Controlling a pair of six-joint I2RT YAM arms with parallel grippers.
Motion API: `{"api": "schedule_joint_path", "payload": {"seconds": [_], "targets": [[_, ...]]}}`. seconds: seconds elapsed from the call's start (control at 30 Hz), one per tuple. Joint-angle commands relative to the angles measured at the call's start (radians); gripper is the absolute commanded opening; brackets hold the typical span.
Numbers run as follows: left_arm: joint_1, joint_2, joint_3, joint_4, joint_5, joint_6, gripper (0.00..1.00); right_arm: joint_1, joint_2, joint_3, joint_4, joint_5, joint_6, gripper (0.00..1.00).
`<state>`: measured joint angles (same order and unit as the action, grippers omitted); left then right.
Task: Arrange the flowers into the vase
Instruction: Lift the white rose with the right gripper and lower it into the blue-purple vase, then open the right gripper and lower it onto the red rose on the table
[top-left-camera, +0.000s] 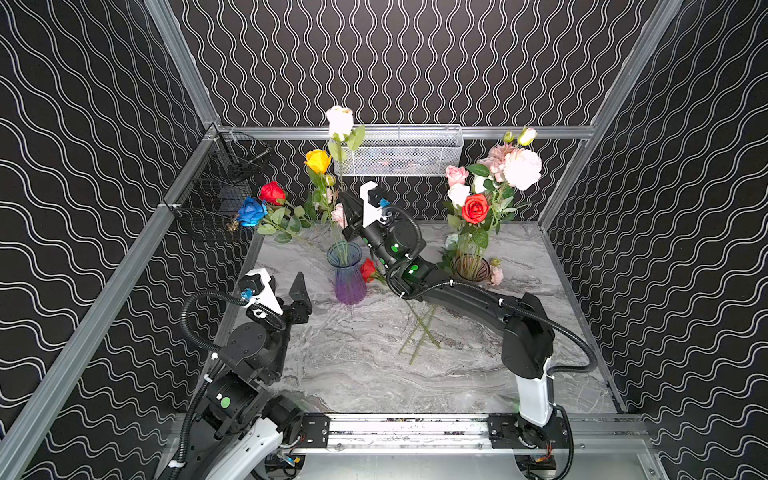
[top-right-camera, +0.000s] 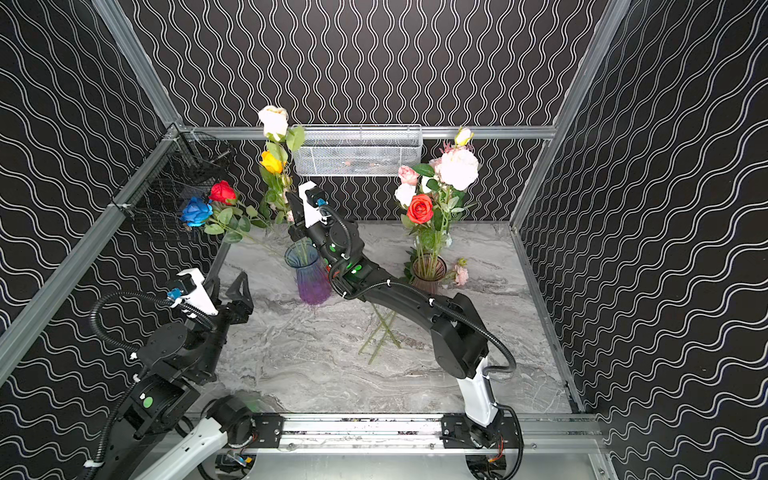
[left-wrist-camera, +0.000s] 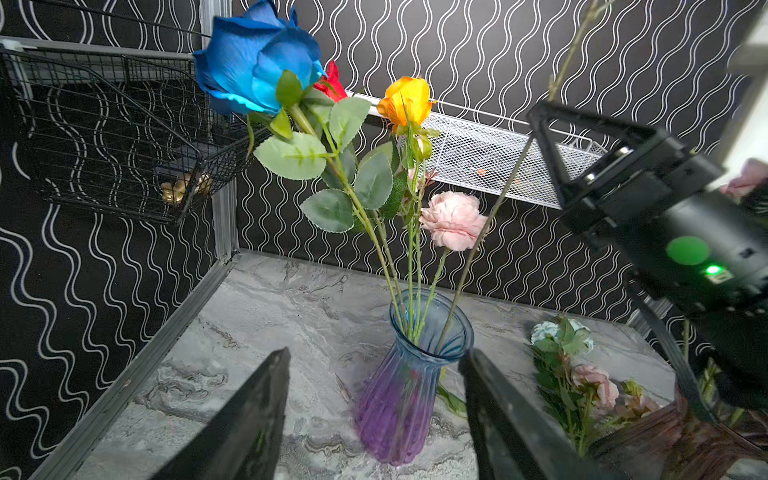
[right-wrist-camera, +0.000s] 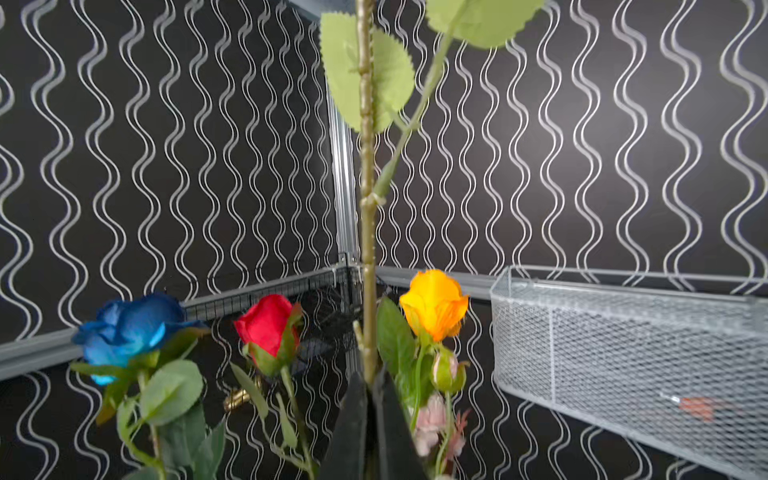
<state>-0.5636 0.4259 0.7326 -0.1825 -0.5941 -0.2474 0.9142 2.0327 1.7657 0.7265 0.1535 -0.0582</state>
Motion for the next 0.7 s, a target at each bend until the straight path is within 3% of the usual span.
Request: {"api": "schedule_joint_path", "payload": {"seconds": [0.0,0.07,0.17,0.33,0.67], "targets": [[0.004,0.002,0.008,0.011,0.000,-0.015,0.68,-0.001,0.023,-0.007,-0.089,0.006,0.053,0.11],[0.005,0.001,0.005,0.013,0.002,-0.014,0.68,-0.001,0.027,-0.020,-0.127,0.006,0.066,0.17],[0.005,0.001,0.001,0.021,-0.001,-0.010,0.68,0.002,0.016,-0.039,-0.185,0.017,0.081,0.37],[0.008,0.020,0.006,0.015,0.017,-0.013,0.68,0.018,-0.040,-0.103,-0.231,0.056,0.044,0.51],[0.014,0.026,0.002,0.015,0.030,-0.024,0.68,0.090,-0.307,-0.312,-0.263,0.137,0.015,0.56]]}}
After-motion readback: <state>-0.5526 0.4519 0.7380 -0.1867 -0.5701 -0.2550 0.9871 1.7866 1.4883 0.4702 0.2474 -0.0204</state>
